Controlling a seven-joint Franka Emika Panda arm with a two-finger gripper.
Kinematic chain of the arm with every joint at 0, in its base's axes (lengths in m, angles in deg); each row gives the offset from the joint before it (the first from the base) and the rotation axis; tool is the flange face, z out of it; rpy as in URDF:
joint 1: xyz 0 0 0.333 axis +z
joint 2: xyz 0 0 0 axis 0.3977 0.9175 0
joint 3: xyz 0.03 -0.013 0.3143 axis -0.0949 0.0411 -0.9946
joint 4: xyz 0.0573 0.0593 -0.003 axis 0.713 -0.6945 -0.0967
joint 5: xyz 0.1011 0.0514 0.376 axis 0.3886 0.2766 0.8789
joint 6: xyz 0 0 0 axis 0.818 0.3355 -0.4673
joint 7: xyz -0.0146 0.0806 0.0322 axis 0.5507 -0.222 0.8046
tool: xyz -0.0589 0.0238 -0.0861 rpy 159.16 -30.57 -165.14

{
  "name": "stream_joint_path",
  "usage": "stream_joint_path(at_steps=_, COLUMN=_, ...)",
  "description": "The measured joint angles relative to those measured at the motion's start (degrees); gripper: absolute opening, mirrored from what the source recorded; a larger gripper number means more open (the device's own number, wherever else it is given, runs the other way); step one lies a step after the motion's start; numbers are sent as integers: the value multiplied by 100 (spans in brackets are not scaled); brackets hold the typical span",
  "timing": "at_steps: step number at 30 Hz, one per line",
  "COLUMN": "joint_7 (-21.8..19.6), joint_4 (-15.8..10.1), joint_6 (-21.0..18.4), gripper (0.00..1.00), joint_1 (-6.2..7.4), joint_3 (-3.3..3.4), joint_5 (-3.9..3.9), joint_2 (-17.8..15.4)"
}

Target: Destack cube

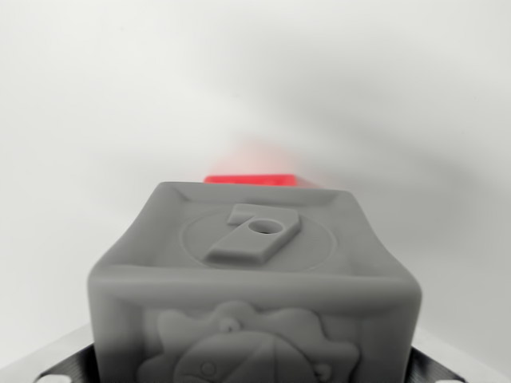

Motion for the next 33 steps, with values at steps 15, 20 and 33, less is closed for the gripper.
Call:
stream_joint_path(at_steps=15, joint_7=-50, joint_4=520, joint_6=-140, gripper=0, joint_1=8, joint_3=-2, joint_5=-55, joint_2=393)
stream_joint_path(at_steps=20, joint_7=-68, joint_4=707, joint_6=-189, gripper=0, joint_1=15, joint_3=-2, joint_5=-72, joint_2=527)
stream_joint_path(at_steps=33, joint_7=-108, joint_4=1194, joint_6=-350, gripper=0, joint_1=28, joint_3=-2, joint_5=-110, joint_2=860)
